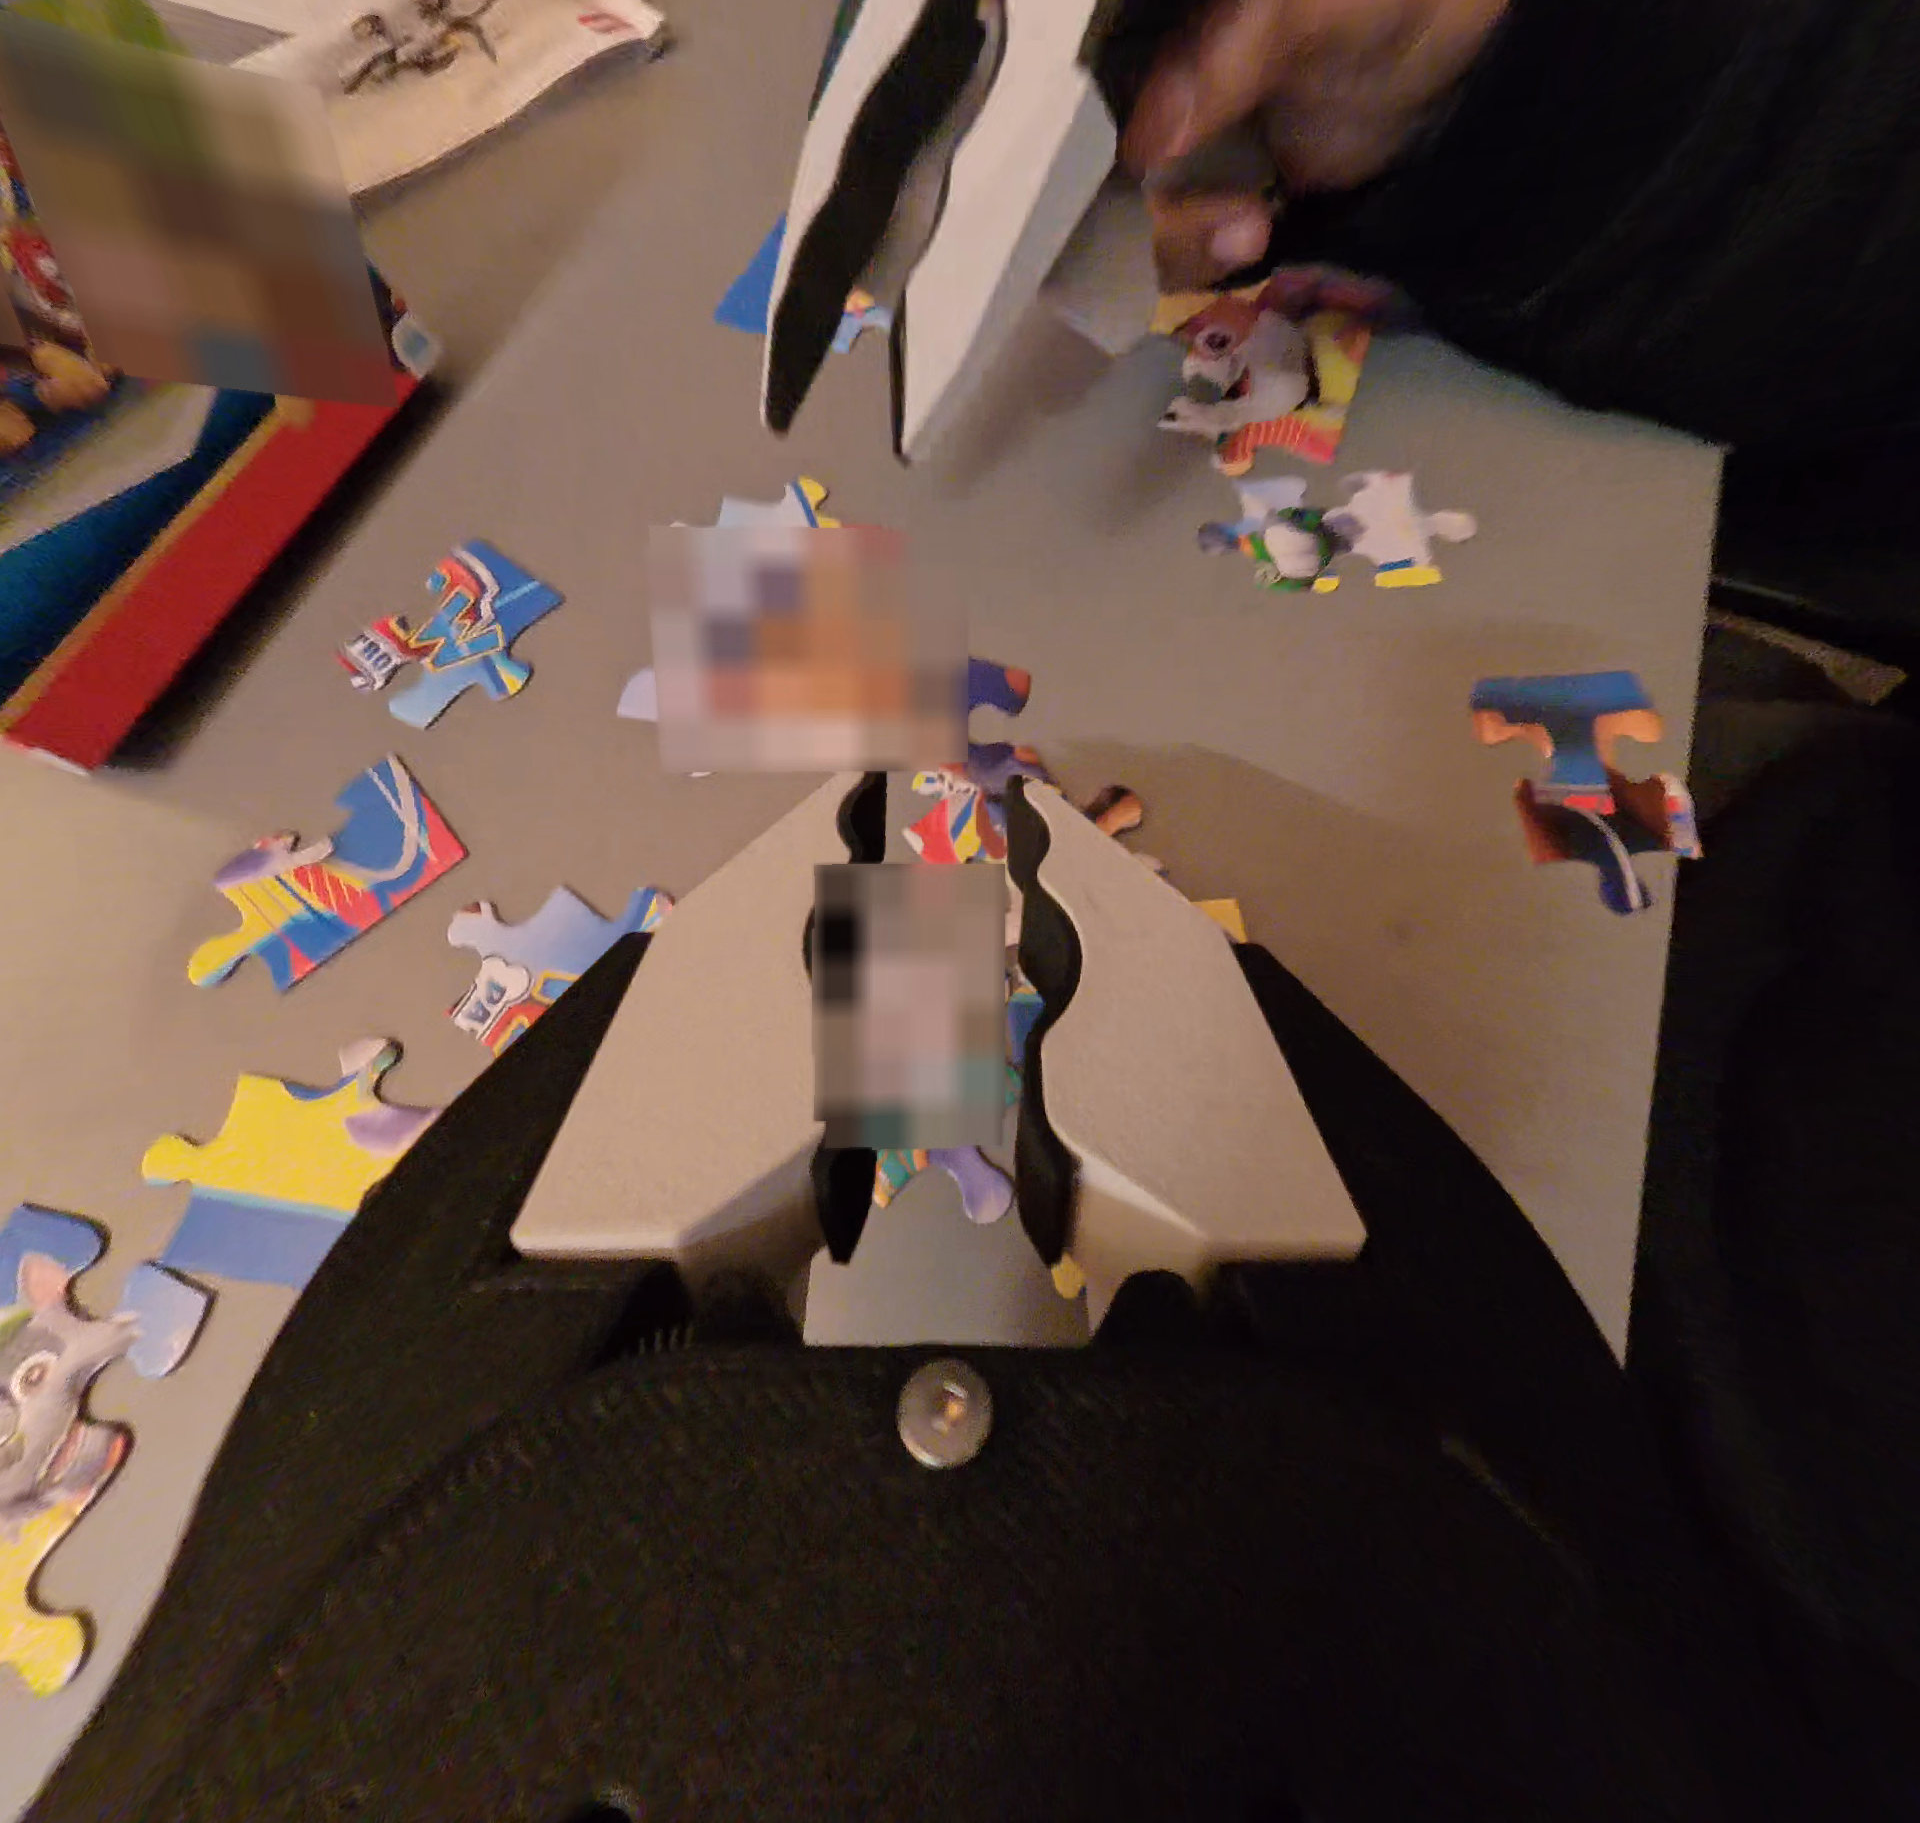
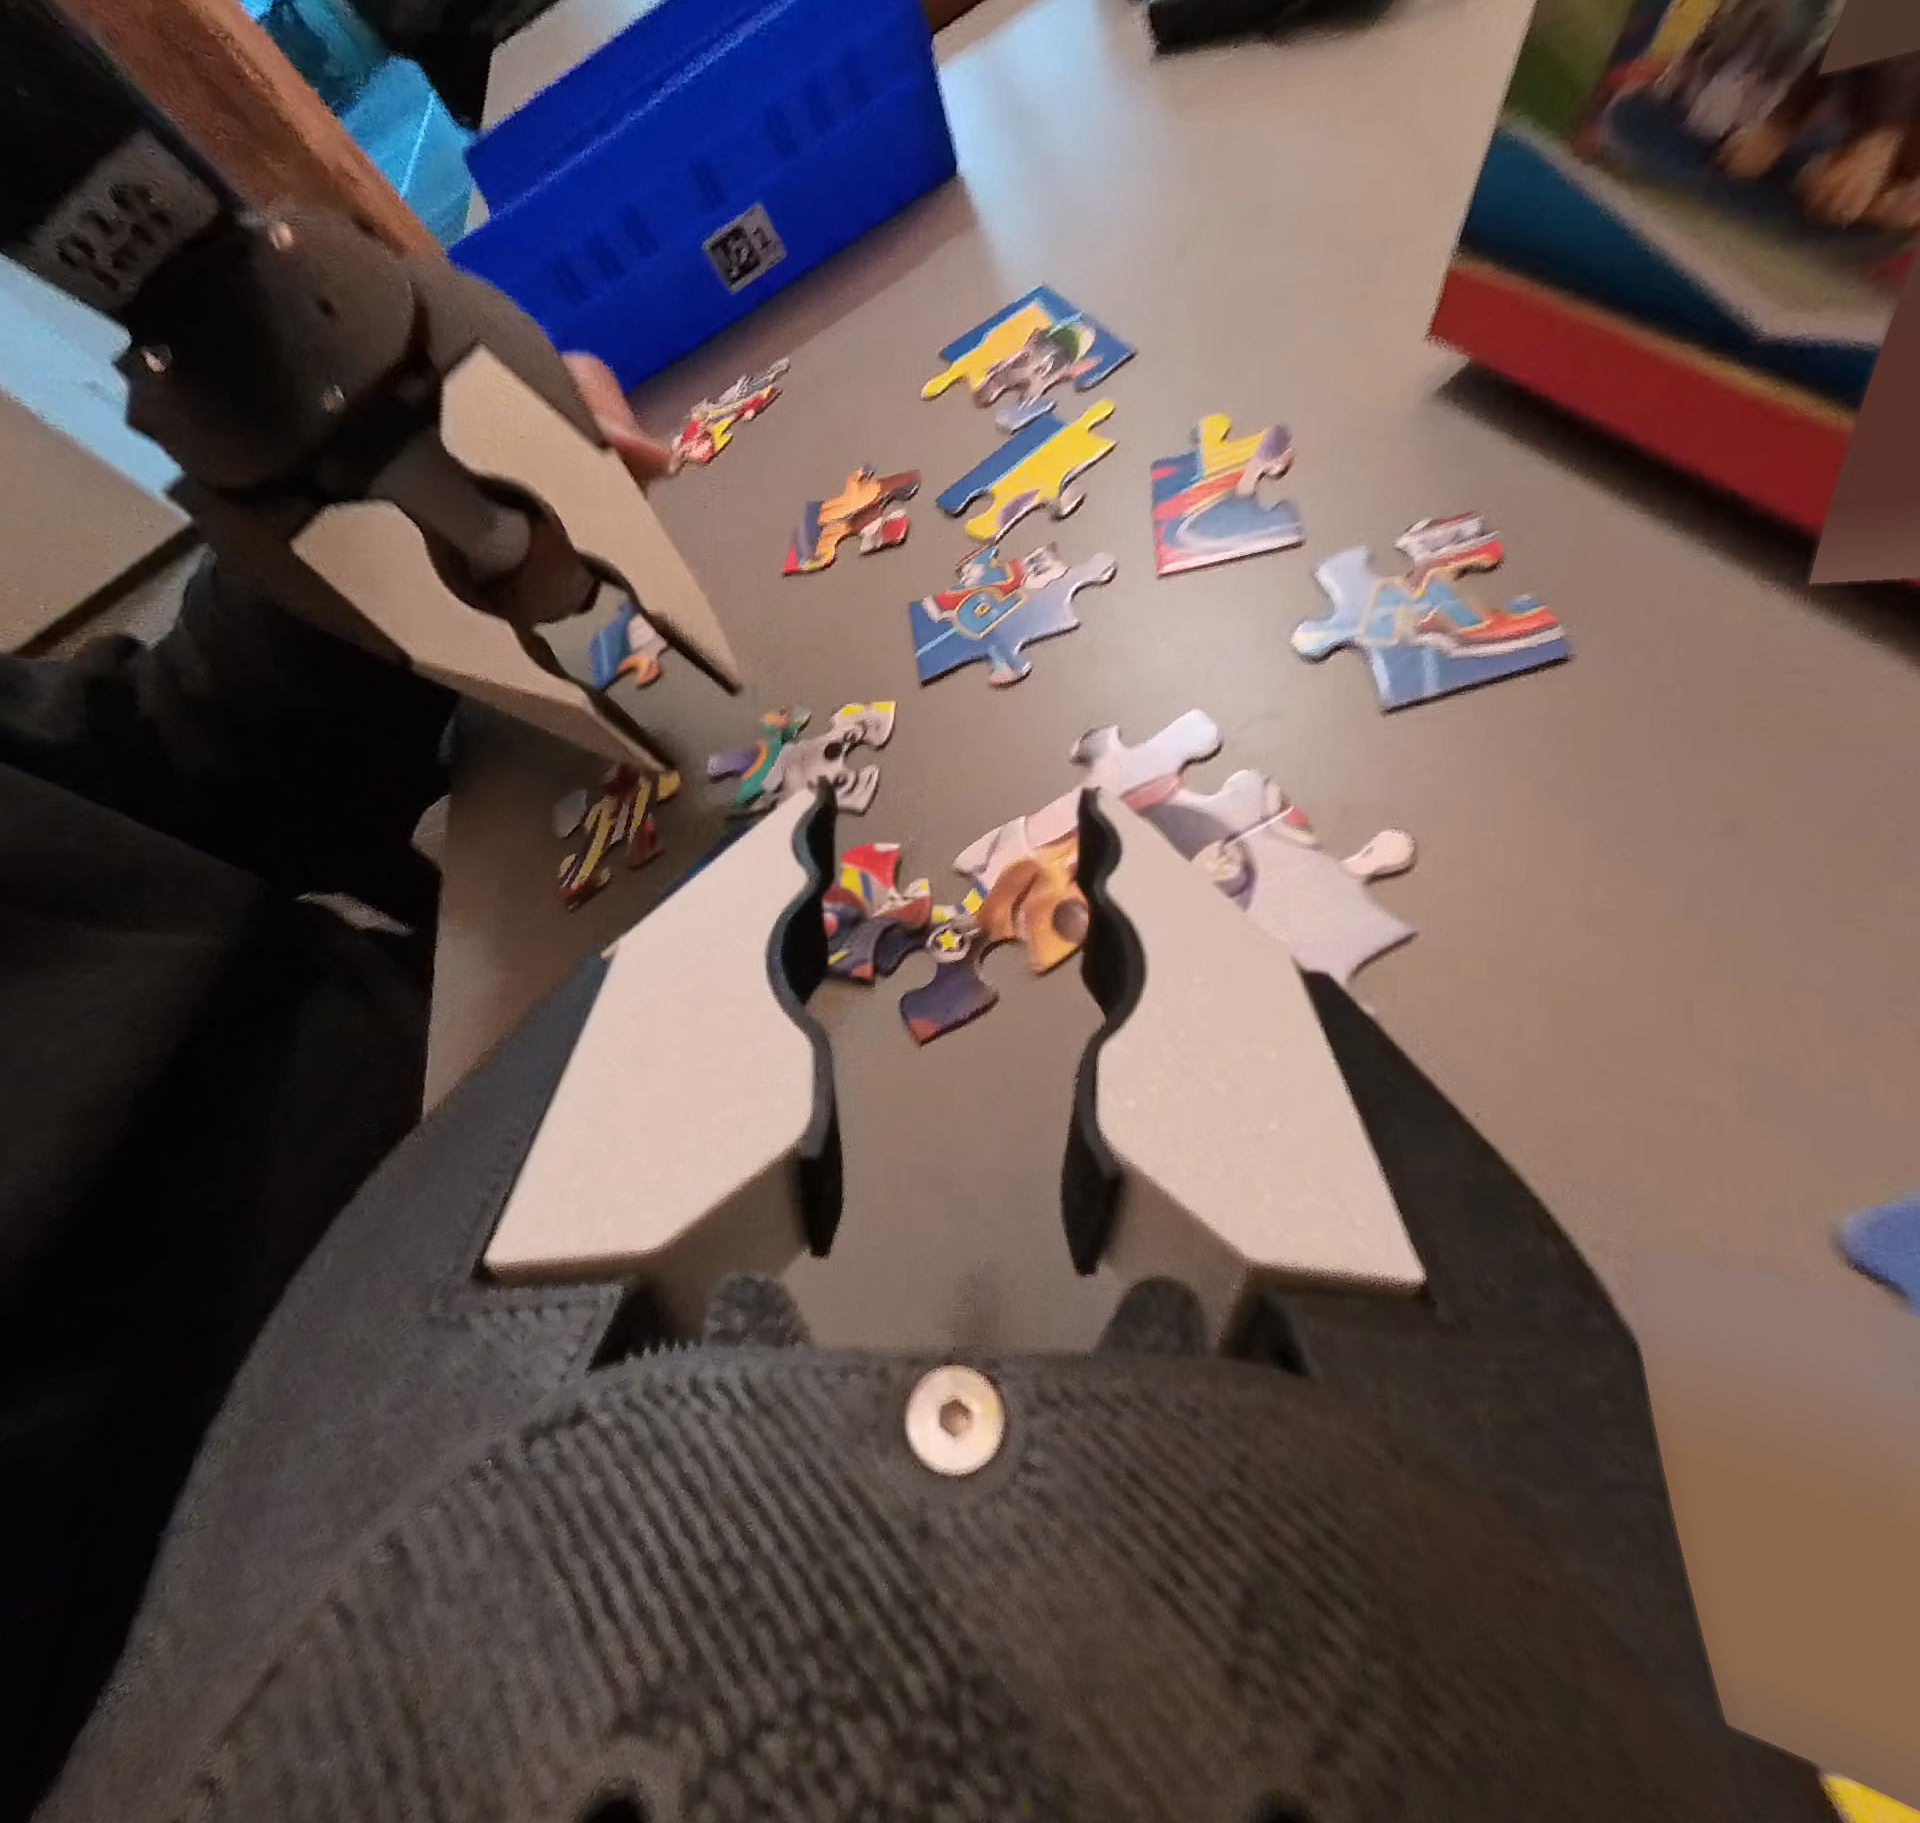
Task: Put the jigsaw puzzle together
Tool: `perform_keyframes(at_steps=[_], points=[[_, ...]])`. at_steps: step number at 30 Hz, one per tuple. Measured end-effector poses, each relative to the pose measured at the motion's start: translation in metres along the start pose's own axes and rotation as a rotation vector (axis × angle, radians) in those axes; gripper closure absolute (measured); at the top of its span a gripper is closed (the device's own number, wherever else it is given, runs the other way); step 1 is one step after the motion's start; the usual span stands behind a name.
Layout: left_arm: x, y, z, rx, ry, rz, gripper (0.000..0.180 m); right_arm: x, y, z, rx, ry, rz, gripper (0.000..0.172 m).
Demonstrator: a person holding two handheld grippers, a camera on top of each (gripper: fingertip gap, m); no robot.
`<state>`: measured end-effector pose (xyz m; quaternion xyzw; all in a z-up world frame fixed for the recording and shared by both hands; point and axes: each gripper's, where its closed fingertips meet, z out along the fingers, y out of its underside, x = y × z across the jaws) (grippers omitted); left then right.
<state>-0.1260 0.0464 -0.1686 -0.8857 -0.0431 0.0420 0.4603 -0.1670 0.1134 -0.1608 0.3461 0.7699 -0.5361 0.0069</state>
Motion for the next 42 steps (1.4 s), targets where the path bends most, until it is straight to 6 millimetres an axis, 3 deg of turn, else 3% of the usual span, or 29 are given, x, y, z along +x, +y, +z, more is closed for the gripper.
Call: perform_keyframes(at_steps=[4, 9, 13, 18, 20, 26, 30, 32, 36, 42], points=[[0.0, 0.006, 0.004, -0.043, 0.021, -0.047, 0.155, -0.003, 0.012, 0.005, -0.054, 0.034, -0.055, 0.126], [0.019, 0.029, 0.01, -0.133, 0.037, -0.072, 0.137, -0.037, 0.036, 0.016, -0.194, -0.068, -0.315, 0.125], [0.035, 0.044, 0.016, -0.168, 0.01, -0.09, 0.126, -0.051, 0.058, 0.033, -0.37, -0.125, -0.497, 0.121], [0.034, 0.058, 0.021, -0.225, -0.086, -0.062, 0.125, -0.04, 0.074, 0.053, -0.548, -0.146, -0.638, 0.093], [0.034, 0.059, 0.02, -0.222, -0.088, -0.073, 0.125, -0.036, 0.08, 0.056, -0.603, -0.145, -0.674, 0.091], [0.02, 0.067, 0.013, -0.209, -0.138, -0.131, 0.126, -0.058, 0.093, 0.042, -0.636, -0.17, -0.658, 0.114], [0.017, 0.069, 0.011, -0.186, -0.134, -0.169, 0.126, -0.08, 0.11, 0.025, -0.678, -0.224, -0.585, 0.119], [0.017, 0.069, 0.011, -0.181, -0.131, -0.174, 0.126, -0.083, 0.109, 0.023, -0.663, -0.219, -0.573, 0.12], [0.017, 0.069, 0.011, -0.185, -0.127, -0.167, 0.127, -0.07, 0.087, 0.04, -0.57, -0.164, -0.618, 0.112], [0.021, 0.069, 0.012, -0.188, -0.108, -0.163, 0.127, -0.056, 0.082, 0.064, -0.595, -0.181, -0.613, 0.101]])
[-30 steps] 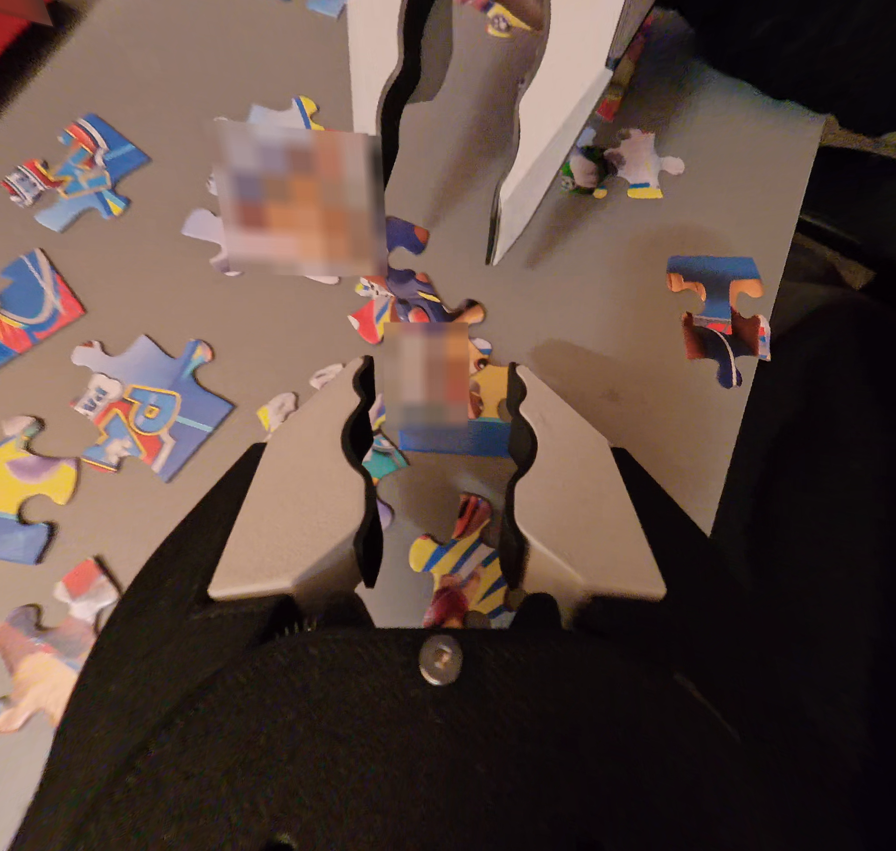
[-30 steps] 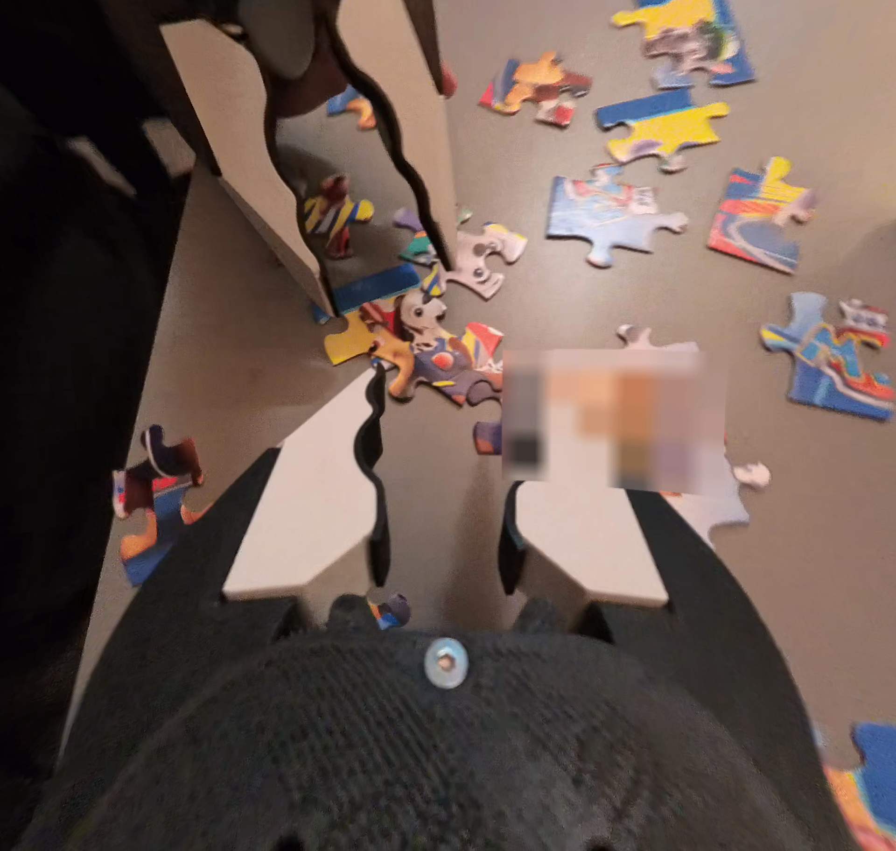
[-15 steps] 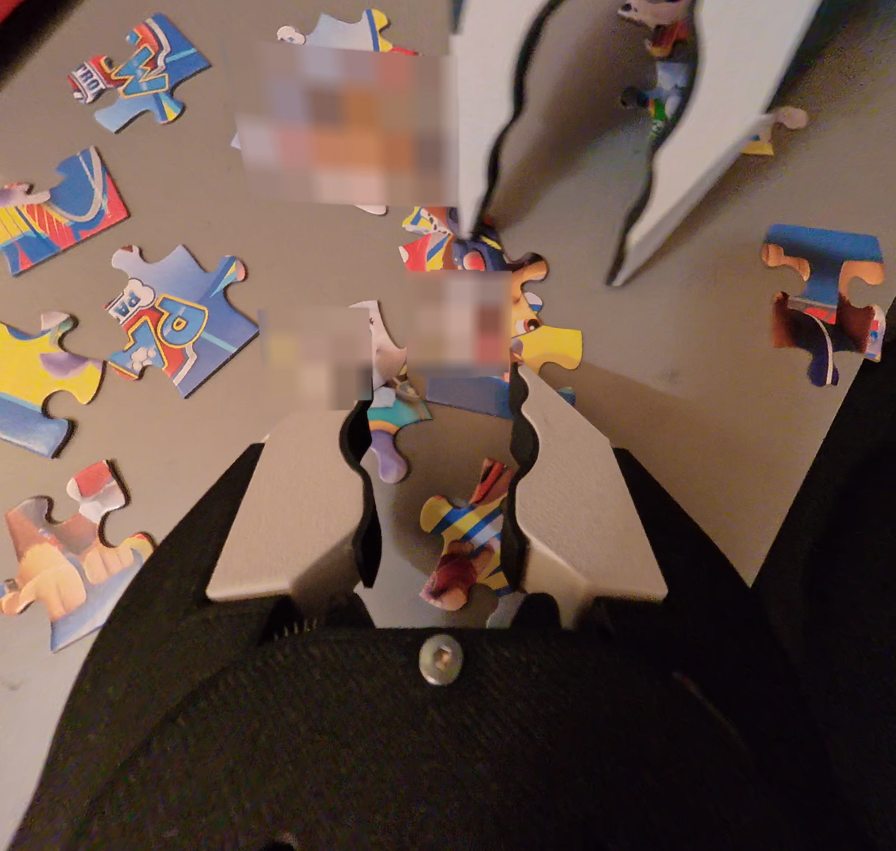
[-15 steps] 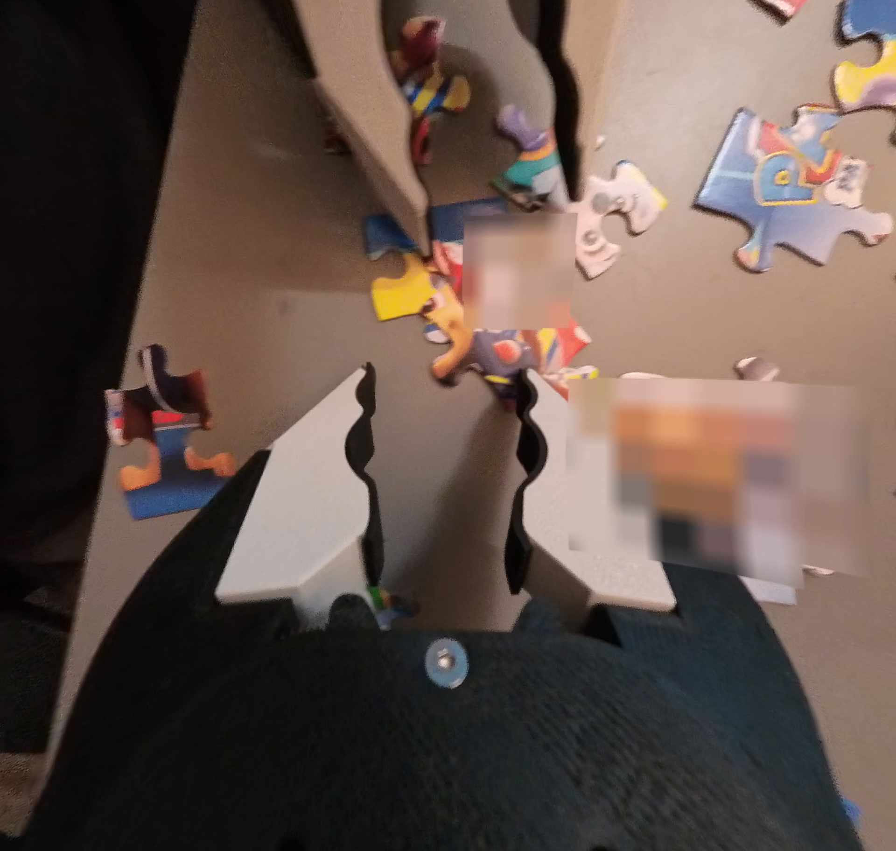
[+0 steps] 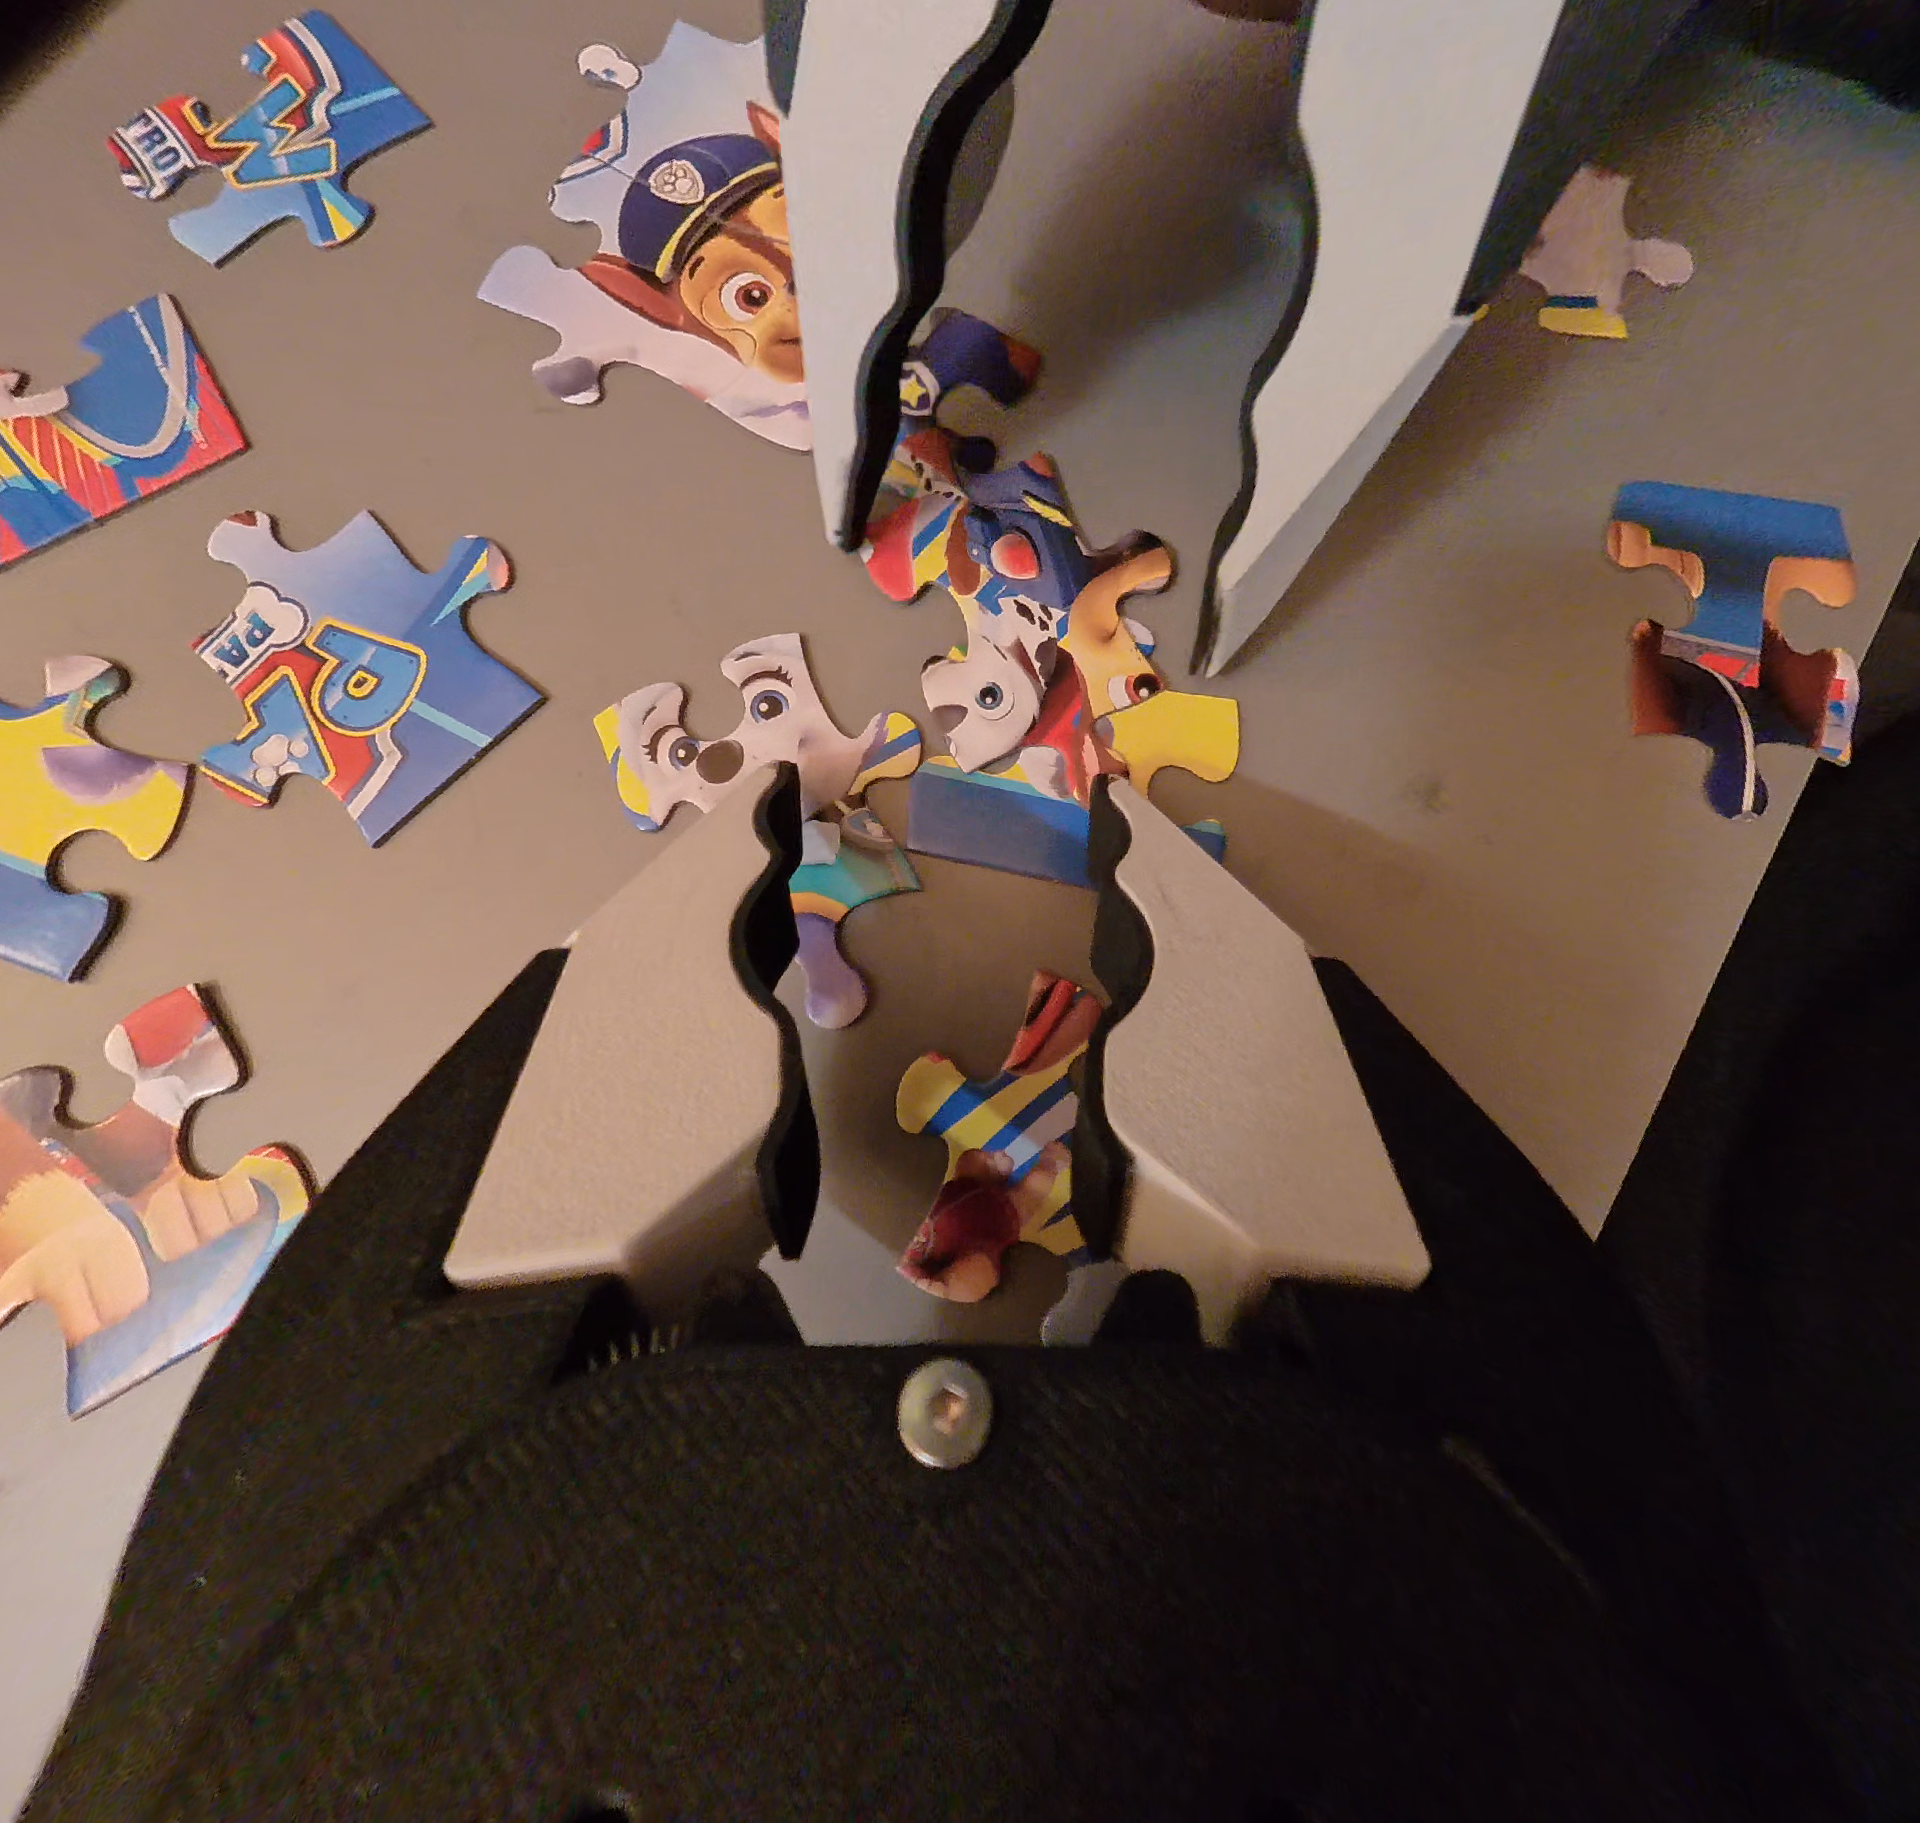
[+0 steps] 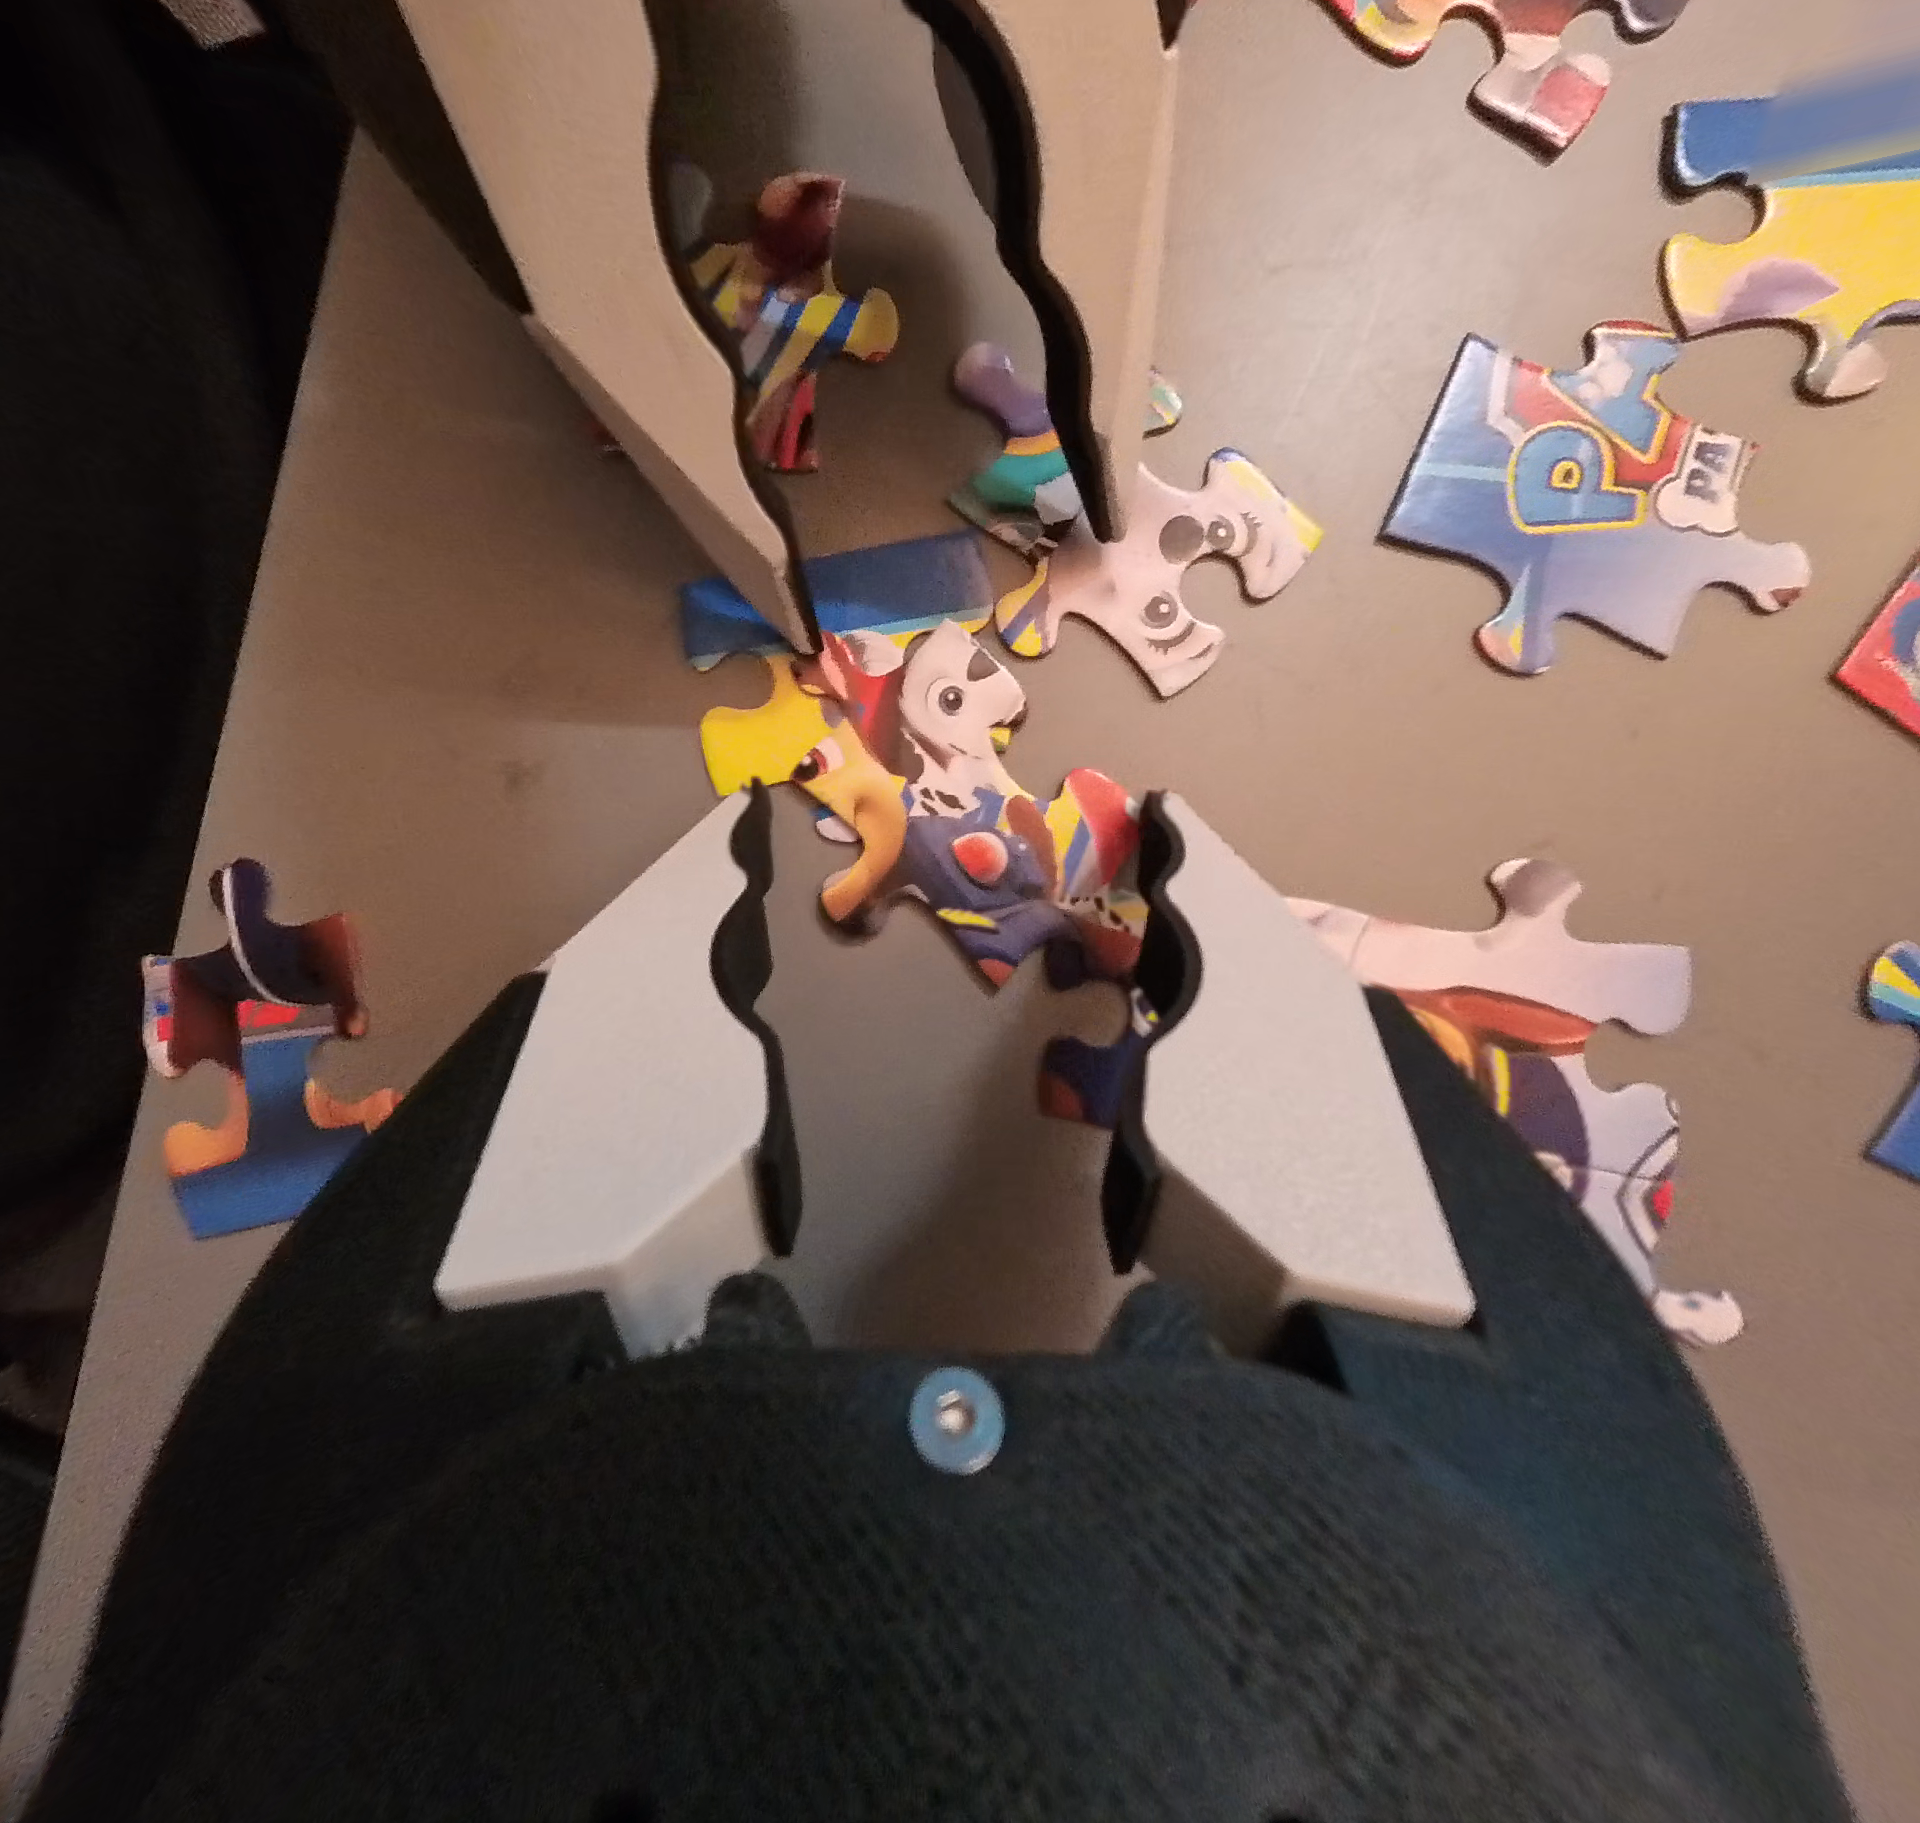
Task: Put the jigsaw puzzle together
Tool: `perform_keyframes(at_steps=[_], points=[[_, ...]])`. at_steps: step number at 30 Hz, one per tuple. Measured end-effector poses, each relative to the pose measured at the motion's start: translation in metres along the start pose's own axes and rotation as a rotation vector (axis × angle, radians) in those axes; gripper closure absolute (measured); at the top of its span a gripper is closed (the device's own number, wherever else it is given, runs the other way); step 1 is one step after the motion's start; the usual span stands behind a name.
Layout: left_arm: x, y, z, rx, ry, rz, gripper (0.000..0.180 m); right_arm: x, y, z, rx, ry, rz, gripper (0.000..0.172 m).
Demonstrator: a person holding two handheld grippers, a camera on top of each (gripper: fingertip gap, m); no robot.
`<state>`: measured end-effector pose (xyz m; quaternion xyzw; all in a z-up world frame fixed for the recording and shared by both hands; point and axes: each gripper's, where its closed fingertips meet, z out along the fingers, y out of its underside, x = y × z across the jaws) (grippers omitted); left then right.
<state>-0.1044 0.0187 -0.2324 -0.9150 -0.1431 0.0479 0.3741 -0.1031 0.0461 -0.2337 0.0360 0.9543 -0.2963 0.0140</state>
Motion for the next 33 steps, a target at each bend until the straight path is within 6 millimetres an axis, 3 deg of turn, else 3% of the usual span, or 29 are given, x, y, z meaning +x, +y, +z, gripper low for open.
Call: perform_keyframes(at_steps=[5, 15, 20, 33], points=[[-0.003, 0.001, 0.0, 0.006, -0.008, -0.011, 0.126, -0.012, 0.007, -0.006, -0.035, -0.021, 0.016, 0.101], [-0.01, 0.003, 0.0, 0.032, -0.022, -0.051, 0.129, -0.067, 0.024, -0.018, -0.046, -0.098, 0.104, 0.113], [-0.013, 0.0, -0.001, 0.042, -0.034, -0.049, 0.129, -0.052, 0.015, -0.016, 0.046, 0.007, 0.128, 0.108], [-0.014, -0.007, -0.005, 0.087, -0.033, -0.067, 0.131, -0.053, 0.01, -0.003, 0.085, 0.1, 0.054, 0.114]])
